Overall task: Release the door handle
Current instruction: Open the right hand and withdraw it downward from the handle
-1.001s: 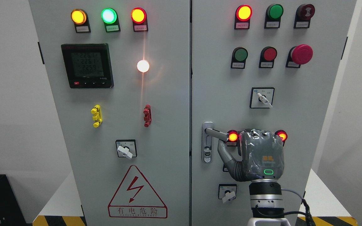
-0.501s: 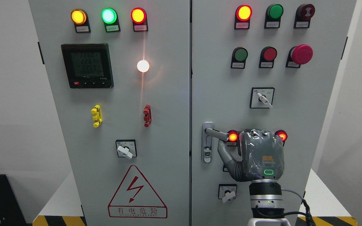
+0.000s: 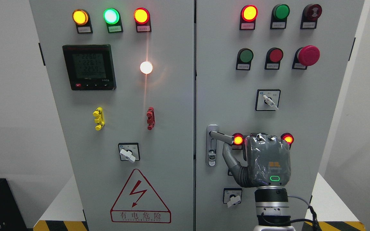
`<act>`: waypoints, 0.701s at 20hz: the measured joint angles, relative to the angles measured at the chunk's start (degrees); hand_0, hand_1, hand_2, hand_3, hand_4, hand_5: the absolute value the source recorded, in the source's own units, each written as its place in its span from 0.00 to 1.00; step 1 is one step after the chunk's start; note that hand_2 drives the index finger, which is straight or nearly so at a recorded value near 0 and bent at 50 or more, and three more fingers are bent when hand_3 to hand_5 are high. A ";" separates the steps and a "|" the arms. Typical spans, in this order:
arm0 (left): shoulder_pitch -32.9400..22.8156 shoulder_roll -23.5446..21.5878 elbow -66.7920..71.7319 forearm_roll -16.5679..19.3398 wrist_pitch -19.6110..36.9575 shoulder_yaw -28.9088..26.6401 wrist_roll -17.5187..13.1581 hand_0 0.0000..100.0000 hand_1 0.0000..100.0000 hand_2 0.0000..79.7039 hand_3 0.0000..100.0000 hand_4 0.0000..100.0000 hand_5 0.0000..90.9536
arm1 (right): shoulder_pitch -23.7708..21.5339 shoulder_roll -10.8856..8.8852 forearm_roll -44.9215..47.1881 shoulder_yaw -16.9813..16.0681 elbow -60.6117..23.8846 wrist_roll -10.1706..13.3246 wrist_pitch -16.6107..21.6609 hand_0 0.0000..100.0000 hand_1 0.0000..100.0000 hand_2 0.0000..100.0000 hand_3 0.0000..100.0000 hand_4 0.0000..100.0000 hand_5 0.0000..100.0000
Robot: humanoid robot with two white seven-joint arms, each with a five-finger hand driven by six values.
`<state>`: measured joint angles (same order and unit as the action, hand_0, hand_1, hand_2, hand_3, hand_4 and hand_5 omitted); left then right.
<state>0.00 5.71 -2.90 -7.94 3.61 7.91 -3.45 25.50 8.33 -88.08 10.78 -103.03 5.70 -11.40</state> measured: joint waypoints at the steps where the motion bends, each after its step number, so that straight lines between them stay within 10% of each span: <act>1: 0.00 0.00 0.00 0.00 0.00 0.00 0.00 0.12 0.56 0.00 0.00 0.00 0.00 | -0.23 0.00 0.00 0.01 -0.06 0.05 0.13 0.50 0.28 1.00 1.00 1.00 1.00; 14: 0.00 0.00 0.00 0.00 0.00 0.00 0.00 0.12 0.56 0.00 0.00 0.00 0.00 | -5.38 -0.20 0.01 0.16 -1.78 2.10 2.76 0.50 0.28 0.93 1.00 1.00 1.00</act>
<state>0.00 5.71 -2.90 -7.94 3.61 7.91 -3.45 20.12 8.13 -88.07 10.95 -104.81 7.80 -8.64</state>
